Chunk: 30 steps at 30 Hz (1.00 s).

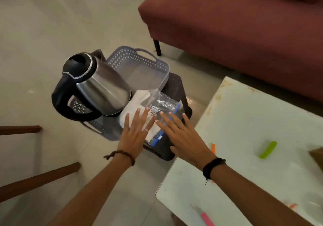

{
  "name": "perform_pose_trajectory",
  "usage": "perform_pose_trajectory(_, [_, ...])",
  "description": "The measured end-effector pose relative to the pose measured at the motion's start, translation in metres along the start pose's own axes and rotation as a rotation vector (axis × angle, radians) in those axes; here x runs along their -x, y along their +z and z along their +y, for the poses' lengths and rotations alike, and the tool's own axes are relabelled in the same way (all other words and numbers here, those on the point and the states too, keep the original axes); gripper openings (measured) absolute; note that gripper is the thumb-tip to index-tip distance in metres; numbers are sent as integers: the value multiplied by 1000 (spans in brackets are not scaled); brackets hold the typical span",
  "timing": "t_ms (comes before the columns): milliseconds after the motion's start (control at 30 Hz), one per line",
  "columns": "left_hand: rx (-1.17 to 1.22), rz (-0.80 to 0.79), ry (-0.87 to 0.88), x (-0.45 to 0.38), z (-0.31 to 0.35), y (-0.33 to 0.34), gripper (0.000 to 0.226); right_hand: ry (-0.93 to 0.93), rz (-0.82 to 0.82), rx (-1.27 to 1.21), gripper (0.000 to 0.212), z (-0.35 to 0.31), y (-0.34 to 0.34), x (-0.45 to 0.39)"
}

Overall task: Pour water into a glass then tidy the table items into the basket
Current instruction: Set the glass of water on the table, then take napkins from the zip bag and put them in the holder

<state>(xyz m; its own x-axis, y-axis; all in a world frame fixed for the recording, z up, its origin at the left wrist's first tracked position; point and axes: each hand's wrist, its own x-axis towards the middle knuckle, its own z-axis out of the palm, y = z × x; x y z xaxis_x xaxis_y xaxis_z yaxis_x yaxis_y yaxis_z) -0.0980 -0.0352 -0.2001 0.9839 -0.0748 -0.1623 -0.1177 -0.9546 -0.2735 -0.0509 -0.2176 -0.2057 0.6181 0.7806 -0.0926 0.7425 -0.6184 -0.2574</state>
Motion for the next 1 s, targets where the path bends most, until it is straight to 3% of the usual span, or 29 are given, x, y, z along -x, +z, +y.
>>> perform_pose_trajectory(133, [75, -68, 11, -17, -22, 19, 89, -14, -24, 95, 98, 1, 13, -21])
perform_pose_trajectory(233, [491, -49, 51, -15, -28, 12, 67, -24, 16, 118, 99, 0, 14, -21])
perform_pose_trajectory(333, [911, 158, 64, -5, -32, -13, 48, -29, 152, 90, 94, -3, 0, -16])
perform_pose_trajectory(467, [1155, 286, 82, 7, -25, -61, 40, 3, 408, 46, 63, -13, -38, 5])
perform_pose_trajectory(600, [1159, 281, 140, 9, 3, -110, 36, 96, 562, -32, 42, -12, -81, 49])
perform_pose_trajectory(667, [1192, 287, 167, 10, 28, -132, 34, 192, 559, -61, 33, -7, -102, 80])
perform_pose_trajectory(833, [1559, 297, 226, 25, 95, -167, 21, 447, 466, -159, 20, -1, -139, 157])
perform_pose_trajectory(933, [1752, 283, 193, 30, 138, -177, 9, 551, 344, -436, 20, 2, -155, 203])
perform_pose_trajectory(1000, [1794, 256, 157, 32, 167, -184, 9, 616, 361, -630, 31, 3, -160, 229])
